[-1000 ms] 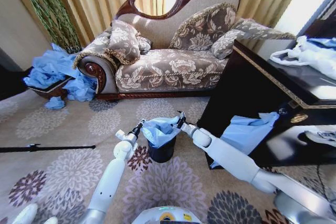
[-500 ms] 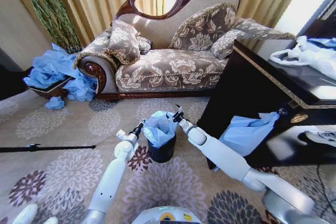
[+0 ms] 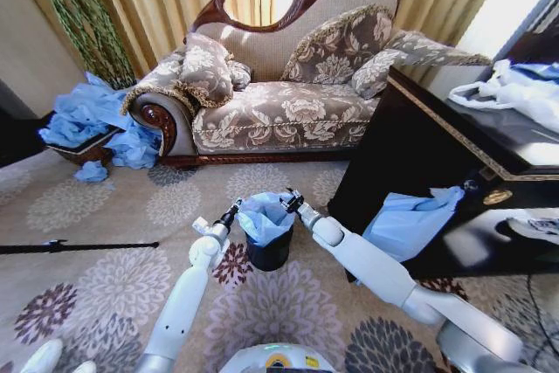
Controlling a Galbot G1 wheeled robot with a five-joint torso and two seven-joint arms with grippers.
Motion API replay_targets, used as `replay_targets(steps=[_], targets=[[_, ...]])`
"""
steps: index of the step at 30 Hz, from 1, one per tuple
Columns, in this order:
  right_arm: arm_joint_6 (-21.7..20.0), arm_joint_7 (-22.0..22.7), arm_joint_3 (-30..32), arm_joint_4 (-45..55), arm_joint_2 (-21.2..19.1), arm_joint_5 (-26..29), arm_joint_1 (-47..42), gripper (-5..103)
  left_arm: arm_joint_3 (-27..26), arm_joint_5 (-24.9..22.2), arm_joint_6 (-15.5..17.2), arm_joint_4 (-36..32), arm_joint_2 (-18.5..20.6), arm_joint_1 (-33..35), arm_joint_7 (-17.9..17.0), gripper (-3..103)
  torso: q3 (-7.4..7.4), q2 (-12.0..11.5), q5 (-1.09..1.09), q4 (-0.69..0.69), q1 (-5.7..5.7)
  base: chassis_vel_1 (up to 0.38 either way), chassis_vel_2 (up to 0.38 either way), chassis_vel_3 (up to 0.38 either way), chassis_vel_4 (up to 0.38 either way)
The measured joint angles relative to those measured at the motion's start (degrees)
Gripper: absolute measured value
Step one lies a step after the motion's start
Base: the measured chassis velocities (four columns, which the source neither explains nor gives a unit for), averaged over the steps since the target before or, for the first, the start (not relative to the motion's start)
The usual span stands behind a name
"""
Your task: Place a garbage bag over the trash bin.
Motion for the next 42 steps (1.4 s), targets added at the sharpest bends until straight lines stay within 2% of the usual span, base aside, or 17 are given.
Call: replay_targets(steps=[3,8,16,26,28,30,34,35,37,39,42], targets=[[0.39,0.76,0.73,-0.45,0.44,-0.07,0.07,24,0.00,0.22,-0.02,-0.35,-0.05,0.25,-0.01,0,0.00,0.00,0.00,0.00,0.00,0.000,0.000,0.000,0.000],[0.38,4.13,1.26,1.07,0.20,1.44,0.47,3,-0.06,0.72,-0.07,-0.86,-0.18,0.95,-0.01,0,0.00,0.00,0.00,0.00,0.00,0.000,0.000,0.000,0.000],[-1.10,7.21,1.70,2.24,0.75,3.45,2.19,0,-0.01,1.79,-0.10,-1.59,-0.34,1.34,0.28,0,0.00,0.00,0.00,0.00,0.00,0.000,0.000,0.000,0.000],[-2.22,7.20,0.93,2.79,0.35,3.32,2.59,0,-0.72,3.73,0.23,-3.14,0.24,2.54,0.80,0,0.00,0.00,0.00,0.00,0.00,0.000,0.000,0.000,0.000],[-2.36,7.07,0.75,2.79,0.36,3.39,2.38,0,-0.89,4.38,0.31,-3.95,0.33,3.29,0.85,11,0.00,0.00,0.00,0.00,0.00,0.000,0.000,0.000,0.000],[-2.39,7.05,0.73,2.79,0.42,3.45,2.25,0,-1.03,4.69,0.45,-4.57,0.34,3.74,0.64,11,0.00,0.00,-0.01,0.00,0.00,0.000,0.000,0.000,0.000],[-2.40,7.14,0.86,2.89,0.74,4.21,1.41,0,-2.13,5.43,1.56,-9.79,0.99,7.56,-1.26,32,0.00,0.00,0.00,0.00,0.00,0.000,0.000,0.000,0.000],[-2.40,7.14,0.86,2.89,0.74,4.21,1.41,0,-2.13,5.43,1.56,-9.79,0.99,7.56,-1.26,32,0.00,0.00,0.00,0.00,0.00,0.000,0.000,0.000,0.000],[-2.53,7.40,1.14,3.22,0.85,5.16,0.96,0,-3.10,6.30,2.16,-12.62,1.58,9.93,-1.34,43,0.00,0.00,-0.01,0.01,-0.01,0.000,0.000,0.000,0.000],[-2.60,7.55,1.17,3.39,0.85,5.56,0.83,0,-3.51,6.58,2.54,-13.45,1.71,10.47,-1.33,43,0.00,0.00,-0.01,0.01,0.00,0.000,0.000,0.000,0.000],[-3.07,8.05,1.23,4.07,0.74,6.97,0.69,0,-4.56,8.62,4.85,-18.57,2.59,12.44,-2.40,59,0.00,0.00,-0.01,0.01,0.00,0.000,0.000,0.000,0.000]])
